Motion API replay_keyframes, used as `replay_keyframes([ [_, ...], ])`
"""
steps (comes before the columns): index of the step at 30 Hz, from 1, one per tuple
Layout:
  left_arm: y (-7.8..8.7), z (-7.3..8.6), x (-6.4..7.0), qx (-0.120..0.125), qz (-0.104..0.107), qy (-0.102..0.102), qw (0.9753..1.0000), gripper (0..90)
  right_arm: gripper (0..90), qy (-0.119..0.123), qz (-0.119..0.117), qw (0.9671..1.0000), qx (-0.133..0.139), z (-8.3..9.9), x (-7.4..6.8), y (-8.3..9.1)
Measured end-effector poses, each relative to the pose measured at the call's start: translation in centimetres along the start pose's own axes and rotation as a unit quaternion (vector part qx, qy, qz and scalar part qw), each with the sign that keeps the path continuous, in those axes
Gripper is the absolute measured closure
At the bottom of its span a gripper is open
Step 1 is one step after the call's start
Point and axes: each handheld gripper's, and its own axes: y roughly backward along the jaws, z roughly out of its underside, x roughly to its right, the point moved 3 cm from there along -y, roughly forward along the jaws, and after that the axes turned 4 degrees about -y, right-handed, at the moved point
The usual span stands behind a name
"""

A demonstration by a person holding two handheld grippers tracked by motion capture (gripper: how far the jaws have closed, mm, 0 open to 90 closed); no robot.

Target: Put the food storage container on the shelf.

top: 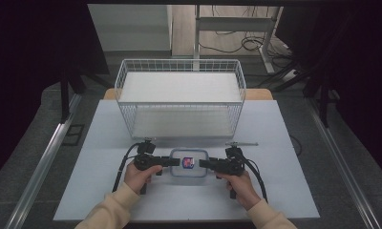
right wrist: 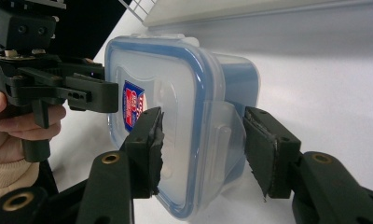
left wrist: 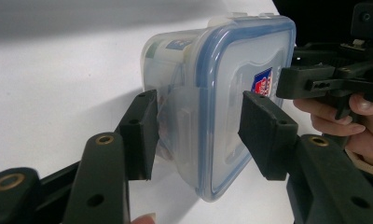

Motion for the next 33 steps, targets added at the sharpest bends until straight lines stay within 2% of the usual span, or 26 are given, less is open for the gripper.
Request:
replay_keyframes([
  [4,0.4,-0.4,0.3,0.005,0.0,-0.007,1.0,48.4,48.8,0.009,0.0,0.9999,0.005,-0.4,-0.4,0.3],
  [8,0.8,-0.7,0.5,0.011,0.002,-0.003,0.9999,48.6,48.8,0.012,-0.002,0.9999,0.008,-0.8,-0.7,0.4],
  [17,1.8,-2.1,1.4,0.021,-0.003,-0.021,0.9996,48.8,48.8,0.025,-0.004,0.9995,0.018,-2.1,-1.6,1.2],
  [19,2.3,-2.5,1.7,0.029,-0.001,-0.02,0.9994,48.8,48.8,0.031,-0.003,0.9993,0.02,-2.6,-2.1,1.4],
  [24,3.9,-4.1,2.6,0.044,-0.007,-0.035,0.9984,48.8,48.7,0.05,-0.004,0.9984,0.026,-4.5,-3.6,2.0],
  [27,5.0,-5.4,3.3,0.055,-0.013,-0.046,0.9974,48.8,48.7,0.064,-0.007,0.9973,0.034,-6.3,-5.0,2.6],
  [28,5.4,-5.8,3.6,0.059,-0.014,-0.048,0.997,48.8,48.7,0.064,-0.007,0.9973,0.034,-6.3,-5.0,2.6],
  [31,6.5,-7.1,4.3,0.071,-0.017,-0.058,0.9957,48.8,48.7,0.077,-0.006,0.9961,0.042,-7.8,-6.1,3.2],
  [32,6.9,-7.6,4.5,0.075,-0.019,-0.061,0.9952,48.7,48.5,0.086,-0.006,0.9951,0.047,-8.8,-6.9,3.6],
  [33,7.2,-8.0,4.8,0.079,-0.02,-0.064,0.9946,48.7,48.5,0.086,-0.006,0.9951,0.047,-8.8,-6.9,3.6],
])
